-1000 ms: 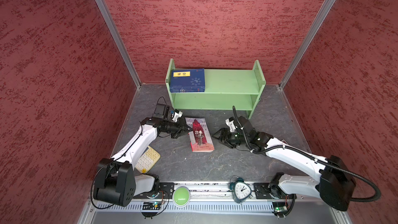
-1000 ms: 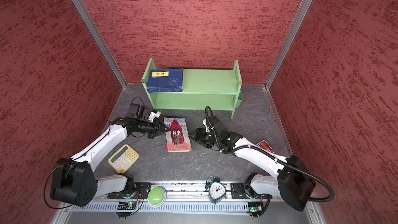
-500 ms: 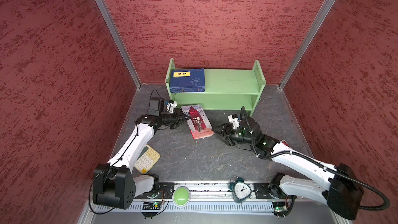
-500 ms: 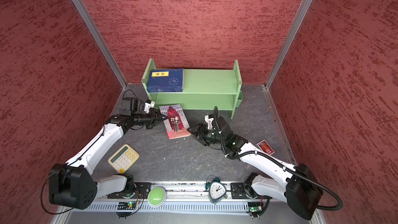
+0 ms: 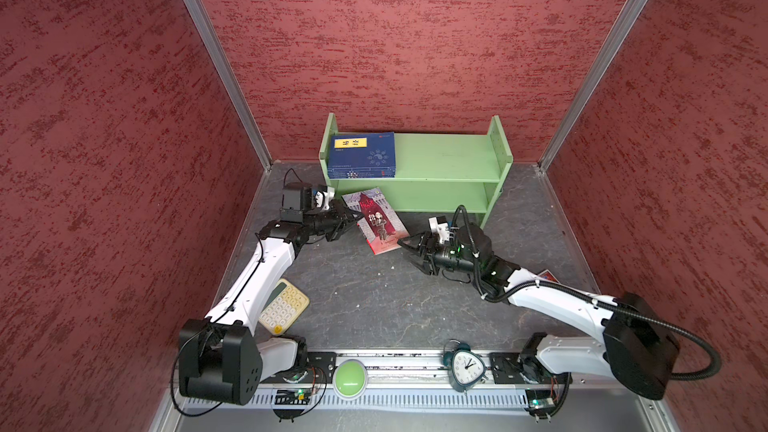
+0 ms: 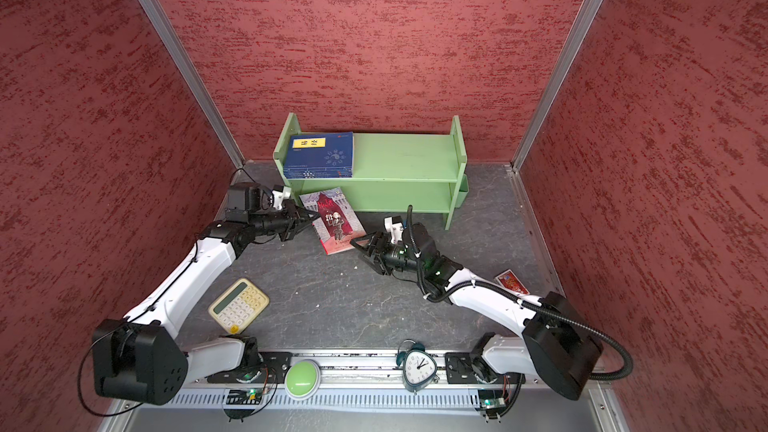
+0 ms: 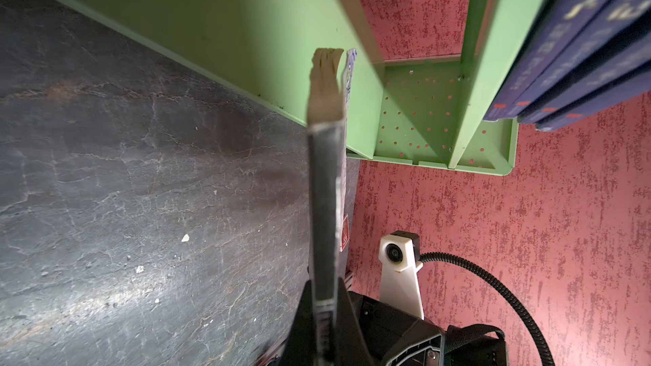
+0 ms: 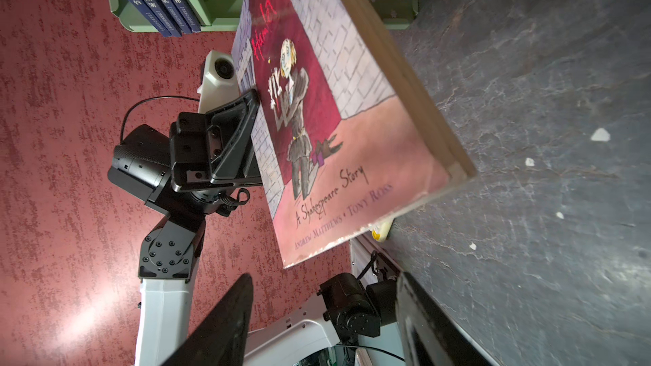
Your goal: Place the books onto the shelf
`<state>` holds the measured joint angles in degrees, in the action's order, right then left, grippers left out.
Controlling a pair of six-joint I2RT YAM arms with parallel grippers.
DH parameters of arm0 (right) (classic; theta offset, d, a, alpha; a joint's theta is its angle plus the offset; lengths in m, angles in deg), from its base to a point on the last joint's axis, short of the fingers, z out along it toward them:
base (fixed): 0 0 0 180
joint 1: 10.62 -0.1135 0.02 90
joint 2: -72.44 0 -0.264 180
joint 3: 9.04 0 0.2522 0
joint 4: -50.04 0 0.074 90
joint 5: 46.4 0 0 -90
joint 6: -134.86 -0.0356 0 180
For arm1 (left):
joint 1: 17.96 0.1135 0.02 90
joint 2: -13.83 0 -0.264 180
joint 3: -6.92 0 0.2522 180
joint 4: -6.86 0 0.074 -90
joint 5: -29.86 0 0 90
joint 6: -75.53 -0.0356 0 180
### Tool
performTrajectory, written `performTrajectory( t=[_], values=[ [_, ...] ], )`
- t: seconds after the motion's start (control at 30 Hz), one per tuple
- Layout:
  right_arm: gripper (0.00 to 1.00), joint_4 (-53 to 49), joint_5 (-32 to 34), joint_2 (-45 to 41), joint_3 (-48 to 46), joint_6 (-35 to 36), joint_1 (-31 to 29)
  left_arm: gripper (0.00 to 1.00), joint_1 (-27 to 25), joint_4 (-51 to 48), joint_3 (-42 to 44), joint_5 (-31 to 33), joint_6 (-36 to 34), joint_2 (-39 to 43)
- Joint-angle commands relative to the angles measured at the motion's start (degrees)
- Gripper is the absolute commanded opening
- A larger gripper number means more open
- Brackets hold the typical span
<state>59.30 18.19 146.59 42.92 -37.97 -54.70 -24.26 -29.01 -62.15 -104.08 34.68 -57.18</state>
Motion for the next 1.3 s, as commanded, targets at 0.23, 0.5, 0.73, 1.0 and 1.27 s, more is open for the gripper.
performTrajectory(
  t=[0.23, 0.5, 0.73, 1.0, 1.27],
  values=[
    [0.66, 12.6, 1.0, 7.3, 3.3, -3.8, -1.6, 0.00, 0.9, 4.1, 1.2, 1.1, 3.4, 1.5],
    [0.56, 18.2, 5.6, 10.2, 2.0, -4.7, -2.1, 0.00, 1.0, 3.7, 2.4, 1.5, 4.4, 2.4],
    [0.36, 24.1, 7.0, 13.4, 1.2, -5.2, -2.2, 0.00, 1.2, 4.0, 3.5, 1.5, 5.8, 2.9],
    [0.18, 25.4, 9.4, 13.9, 0.4, -3.3, -2.2, 0.00, 1.6, 3.1, 4.1, 1.3, 5.5, 3.2],
    [0.10, 28.0, 8.5, 18.0, 1.9, 0.3, -2.1, 0.02, 1.9, 2.8, 5.4, 1.3, 5.1, 3.8]
  ],
)
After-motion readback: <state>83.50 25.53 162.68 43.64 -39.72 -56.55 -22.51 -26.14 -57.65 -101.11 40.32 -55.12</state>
